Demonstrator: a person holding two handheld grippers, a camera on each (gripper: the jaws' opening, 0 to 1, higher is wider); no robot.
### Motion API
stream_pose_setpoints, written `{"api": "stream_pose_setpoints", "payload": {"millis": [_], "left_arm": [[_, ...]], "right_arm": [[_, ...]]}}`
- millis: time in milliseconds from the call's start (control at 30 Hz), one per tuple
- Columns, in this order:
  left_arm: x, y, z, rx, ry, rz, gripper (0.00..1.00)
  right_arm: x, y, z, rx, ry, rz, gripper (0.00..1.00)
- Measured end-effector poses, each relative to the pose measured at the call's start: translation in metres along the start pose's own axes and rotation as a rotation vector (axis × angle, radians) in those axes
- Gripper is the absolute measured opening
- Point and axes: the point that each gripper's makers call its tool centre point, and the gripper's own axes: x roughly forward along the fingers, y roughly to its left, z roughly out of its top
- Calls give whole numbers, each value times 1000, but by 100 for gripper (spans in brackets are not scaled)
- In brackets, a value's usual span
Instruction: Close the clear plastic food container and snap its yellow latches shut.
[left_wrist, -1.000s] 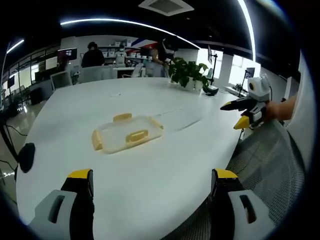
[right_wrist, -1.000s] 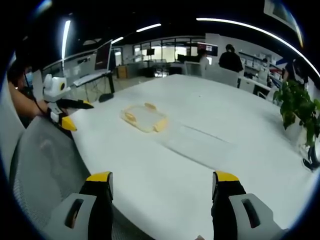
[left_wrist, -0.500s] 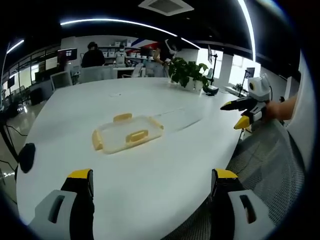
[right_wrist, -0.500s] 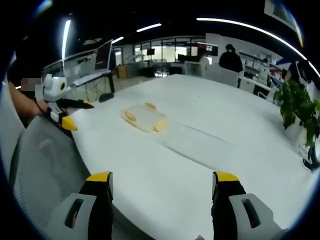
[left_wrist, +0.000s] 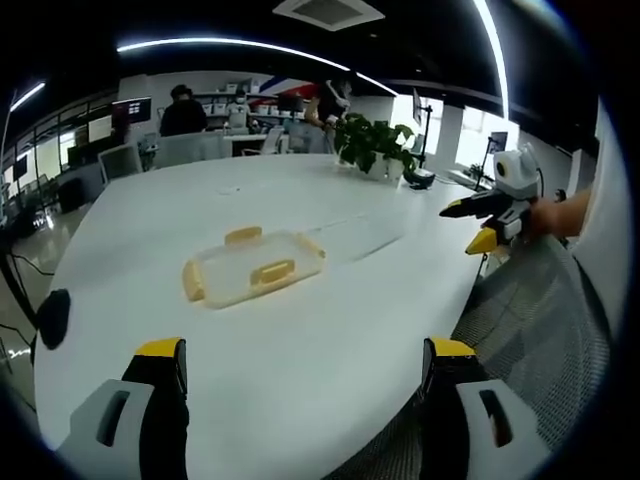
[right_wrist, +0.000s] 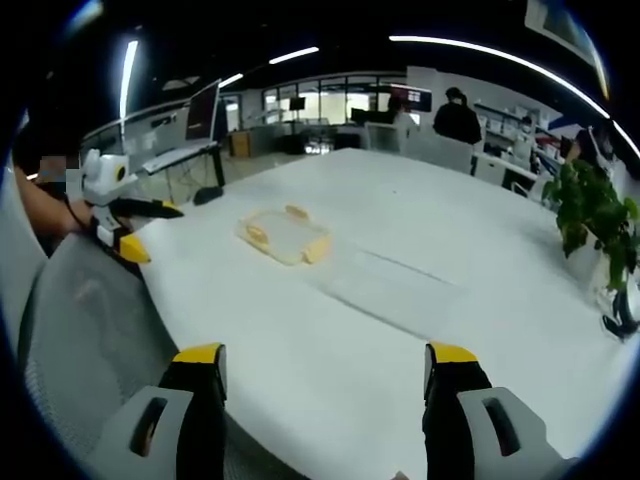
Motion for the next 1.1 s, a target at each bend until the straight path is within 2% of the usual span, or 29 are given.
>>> {"api": "stream_pose_setpoints", "payload": {"millis": [233, 400, 533, 633, 933, 1100], "left_arm": [[-2, 2, 1, -15, -9, 13, 99], [-1, -2, 2, 17, 4, -3, 99], [-2, -4, 9, 39, -15, -11, 99], [0, -5, 6, 79, 16, -16, 99], [1, 5, 6, 66, 11, -1, 98], [2, 8, 11, 43, -13, -3, 98]], "right_arm": [[0, 4, 3, -28, -7, 14, 81], [0, 6, 7, -39, -17, 21, 81], [0, 8, 5, -50, 0, 27, 81], [0, 9, 5, -64, 9, 37, 81], [6, 9, 10, -92, 17, 53, 81], [12, 9, 14, -110, 13, 59, 80]]}}
